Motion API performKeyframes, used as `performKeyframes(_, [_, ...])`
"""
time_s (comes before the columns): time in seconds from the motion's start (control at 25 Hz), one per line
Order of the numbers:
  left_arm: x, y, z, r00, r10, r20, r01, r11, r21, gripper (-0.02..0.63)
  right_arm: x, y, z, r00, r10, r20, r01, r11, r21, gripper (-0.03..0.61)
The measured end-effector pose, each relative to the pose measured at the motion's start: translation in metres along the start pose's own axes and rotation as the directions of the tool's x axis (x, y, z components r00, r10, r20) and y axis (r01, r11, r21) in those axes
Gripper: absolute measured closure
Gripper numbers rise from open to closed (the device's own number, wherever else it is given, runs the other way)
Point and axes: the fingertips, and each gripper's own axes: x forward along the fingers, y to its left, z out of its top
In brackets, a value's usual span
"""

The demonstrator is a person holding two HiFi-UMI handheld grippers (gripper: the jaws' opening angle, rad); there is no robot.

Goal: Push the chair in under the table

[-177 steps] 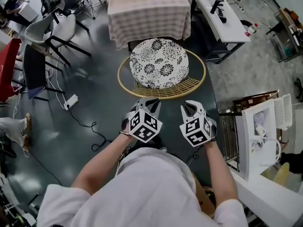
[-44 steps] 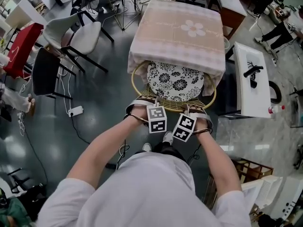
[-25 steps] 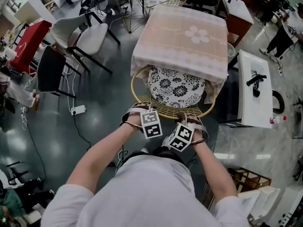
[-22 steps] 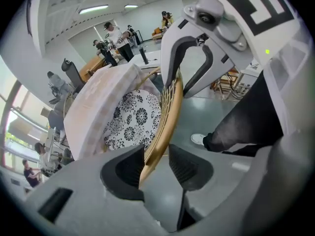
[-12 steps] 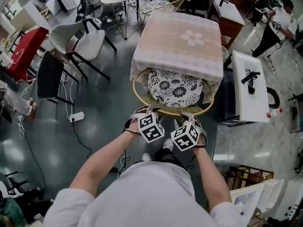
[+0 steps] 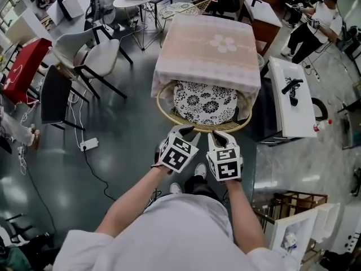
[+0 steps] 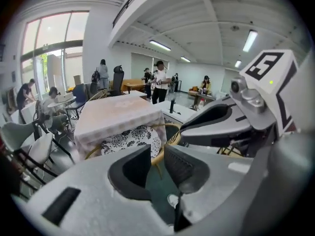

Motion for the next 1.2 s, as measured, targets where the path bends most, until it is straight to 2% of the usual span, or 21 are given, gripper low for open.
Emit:
performKeyframes(0.16, [-0.019, -0.005, 0.018, 0.995, 0.03, 0.097, -0.025, 0.998, -0.054, 0.604, -0.015, 0.007, 0.009, 0.999, -0.002, 0.051, -0.003, 0.995, 0.096, 0.575])
performKeyframes(0.36, [-0.034, -0.008, 0.029, 0.986, 0.039, 0.164, -0.015, 0.99, -0.141, 0.607, -0.028, 0.012, 0.017, 0.994, -0.02, 0.108, 0.003, 0.989, 0.148, 0.575])
performKeyframes(1.2, [-0.046, -0.013, 0.03, 0.984, 0.035, 0.172, -0.009, 0.989, -0.147, 0.607, -0.036, 0.028, 0.025, 0.991, -0.006, 0.135, -0.017, 0.985, 0.171, 0.575])
